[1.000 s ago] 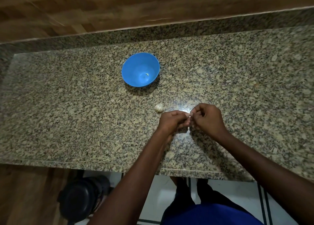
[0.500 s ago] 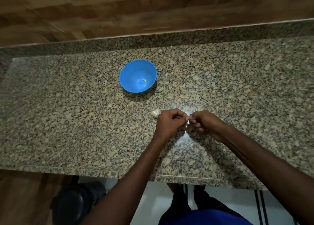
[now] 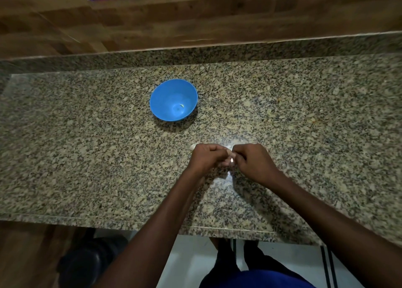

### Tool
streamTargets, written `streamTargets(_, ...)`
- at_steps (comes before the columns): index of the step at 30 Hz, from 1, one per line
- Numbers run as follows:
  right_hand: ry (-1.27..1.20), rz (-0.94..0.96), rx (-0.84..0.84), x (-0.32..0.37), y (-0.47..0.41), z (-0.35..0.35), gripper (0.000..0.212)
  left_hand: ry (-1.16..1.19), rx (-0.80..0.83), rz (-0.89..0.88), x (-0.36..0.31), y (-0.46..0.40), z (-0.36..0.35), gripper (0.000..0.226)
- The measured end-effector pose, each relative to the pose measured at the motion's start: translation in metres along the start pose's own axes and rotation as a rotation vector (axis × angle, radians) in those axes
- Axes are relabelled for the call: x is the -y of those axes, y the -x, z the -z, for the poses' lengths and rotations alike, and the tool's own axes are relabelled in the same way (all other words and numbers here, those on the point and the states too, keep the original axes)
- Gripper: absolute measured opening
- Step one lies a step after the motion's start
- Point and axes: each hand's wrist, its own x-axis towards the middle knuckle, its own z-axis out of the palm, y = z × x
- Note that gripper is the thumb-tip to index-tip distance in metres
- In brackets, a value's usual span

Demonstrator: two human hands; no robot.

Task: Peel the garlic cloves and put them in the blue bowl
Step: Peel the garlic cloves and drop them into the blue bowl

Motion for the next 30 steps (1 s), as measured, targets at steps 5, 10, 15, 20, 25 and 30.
streamTargets(5, 0.275, 0.159, -0.021, 0.001, 0.006, -0.011, 0.013, 0.183, -0.021, 0.267, 0.007, -0.004, 0.005, 0.007)
streamTargets(10, 0.114, 0.04, -0.01, -0.007, 0.006, -0.024, 0.022, 0.1, -0.072, 0.262, 0.02, -0.007, 0.0, 0.007)
streamTargets(15, -1.094, -0.769, 0.236, -0.004, -0.006, -0.019, 0.029, -0.076, -0.076, -0.081, 0.027, 0.002, -0.004, 0.009)
streamTargets(20, -1.626, -0.929, 0.48, -0.007, -0.007, -0.013, 0.035, -0.273, -0.086, -0.327, 0.027, 0.008, -0.005, 0.004)
streamTargets(25, -1.029, -0.651, 0.287, -0.012, 0.003, -0.016, 0.028, -0.252, -0.063, -0.296, 0.023, 0.005, 0.004, 0.001)
streamTargets(30, -0.819, -0.471, 0.124, -0.015, 0.008, -0.014, 0.024, -0.28, -0.122, -0.216, 0.026, 0.007, 0.009, 0.006)
